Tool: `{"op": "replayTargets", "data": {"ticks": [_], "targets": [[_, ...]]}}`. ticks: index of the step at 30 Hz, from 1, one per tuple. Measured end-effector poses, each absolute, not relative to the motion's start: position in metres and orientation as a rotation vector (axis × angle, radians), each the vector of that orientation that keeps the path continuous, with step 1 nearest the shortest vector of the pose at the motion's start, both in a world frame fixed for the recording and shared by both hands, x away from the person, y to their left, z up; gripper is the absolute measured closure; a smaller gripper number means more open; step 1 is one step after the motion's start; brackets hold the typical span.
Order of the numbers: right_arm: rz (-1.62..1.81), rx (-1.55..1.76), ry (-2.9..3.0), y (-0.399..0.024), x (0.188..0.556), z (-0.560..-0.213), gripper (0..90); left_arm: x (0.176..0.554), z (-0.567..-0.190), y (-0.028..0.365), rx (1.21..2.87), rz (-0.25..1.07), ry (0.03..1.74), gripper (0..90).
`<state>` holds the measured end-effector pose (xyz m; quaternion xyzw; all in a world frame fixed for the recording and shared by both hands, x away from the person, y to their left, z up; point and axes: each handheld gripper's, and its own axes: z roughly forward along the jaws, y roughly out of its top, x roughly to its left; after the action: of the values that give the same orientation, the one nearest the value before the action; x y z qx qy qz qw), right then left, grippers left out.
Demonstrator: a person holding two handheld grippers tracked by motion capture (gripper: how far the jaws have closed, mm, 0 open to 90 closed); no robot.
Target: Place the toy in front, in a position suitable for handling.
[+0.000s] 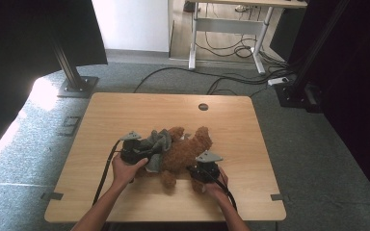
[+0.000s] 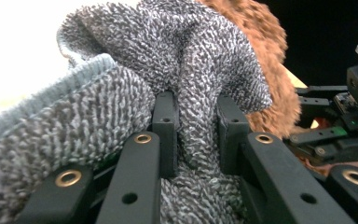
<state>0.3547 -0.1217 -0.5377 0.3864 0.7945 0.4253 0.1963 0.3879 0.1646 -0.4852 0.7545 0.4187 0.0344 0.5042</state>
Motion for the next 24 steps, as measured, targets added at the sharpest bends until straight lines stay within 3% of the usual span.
{"op": "replayTargets", "data": {"ticks": [7, 15, 24], "targets": [[1.245, 1.094, 2.217, -0.132, 0.36, -0.54, 57.9, 0.386, -0.486, 0.159, 1.845, 0.115, 0.996, 73.4], [1.263, 1.019, 2.295, -0.137, 0.339, -0.545, 59.6, 0.348, -0.489, 0.167, 1.845, 0.156, 0.941, 73.7], [1.258, 0.981, 2.306, -0.137, 0.334, -0.546, 62.0, 0.342, -0.476, 0.2, 1.803, 0.171, 0.992, 73.9]]}}
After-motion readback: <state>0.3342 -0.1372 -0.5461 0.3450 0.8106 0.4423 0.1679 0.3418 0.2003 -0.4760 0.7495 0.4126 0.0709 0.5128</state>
